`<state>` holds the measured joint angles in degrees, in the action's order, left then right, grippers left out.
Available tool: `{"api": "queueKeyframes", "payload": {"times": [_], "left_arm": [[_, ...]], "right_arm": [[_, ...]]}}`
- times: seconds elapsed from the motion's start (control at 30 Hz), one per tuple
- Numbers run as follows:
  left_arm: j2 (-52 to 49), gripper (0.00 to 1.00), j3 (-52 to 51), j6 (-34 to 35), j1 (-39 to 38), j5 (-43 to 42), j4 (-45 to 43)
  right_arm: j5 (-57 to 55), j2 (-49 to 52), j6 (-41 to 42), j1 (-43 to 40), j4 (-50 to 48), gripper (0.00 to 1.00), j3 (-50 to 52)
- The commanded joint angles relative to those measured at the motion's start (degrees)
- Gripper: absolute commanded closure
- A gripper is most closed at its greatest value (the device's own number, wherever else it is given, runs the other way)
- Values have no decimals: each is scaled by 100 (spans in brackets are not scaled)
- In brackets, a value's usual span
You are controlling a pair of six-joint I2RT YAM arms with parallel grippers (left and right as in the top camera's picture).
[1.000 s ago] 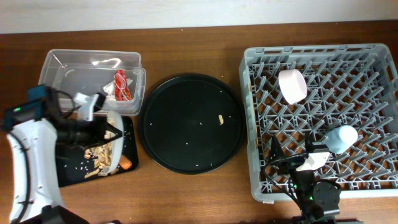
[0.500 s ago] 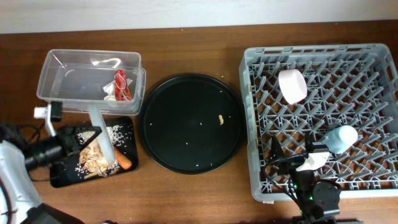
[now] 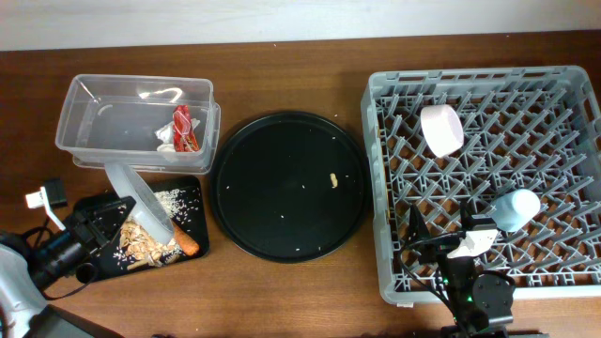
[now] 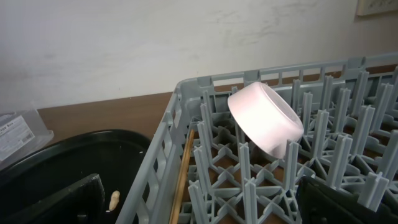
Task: Sort waste into correct bins and load items into the dishwasher rack
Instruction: 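Tip the white bowl over the black rectangular tray to pour out rice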
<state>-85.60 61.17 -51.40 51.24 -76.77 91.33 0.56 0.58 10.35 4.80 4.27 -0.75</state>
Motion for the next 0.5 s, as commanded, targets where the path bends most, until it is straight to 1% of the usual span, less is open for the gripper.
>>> {"api": "queueKeyframes", "payload": {"times": [0.0,0.07,0.17,0.3,0.4,0.43,0.47], "left_arm": [[109,100,-15,-251,13,-205,50],[122,100,-15,-249,-74,-15,125],[236,100,7,-249,-358,-42,140],[402,100,306,-219,-1029,-63,125],[422,100,656,-125,-1722,-210,-195],[422,100,758,286,-2037,-308,-629],[422,100,817,940,-2367,-385,-1257]], "right_arm": [[33,-37,-2,-37,0,2,44],[31,-37,-2,-37,0,2,44],[33,-37,-2,-37,0,2,44],[31,-37,-2,-37,0,2,44],[33,-37,-2,-37,0,2,44],[31,-37,-2,-37,0,2,44],[33,-37,-2,-37,0,2,44]]}}
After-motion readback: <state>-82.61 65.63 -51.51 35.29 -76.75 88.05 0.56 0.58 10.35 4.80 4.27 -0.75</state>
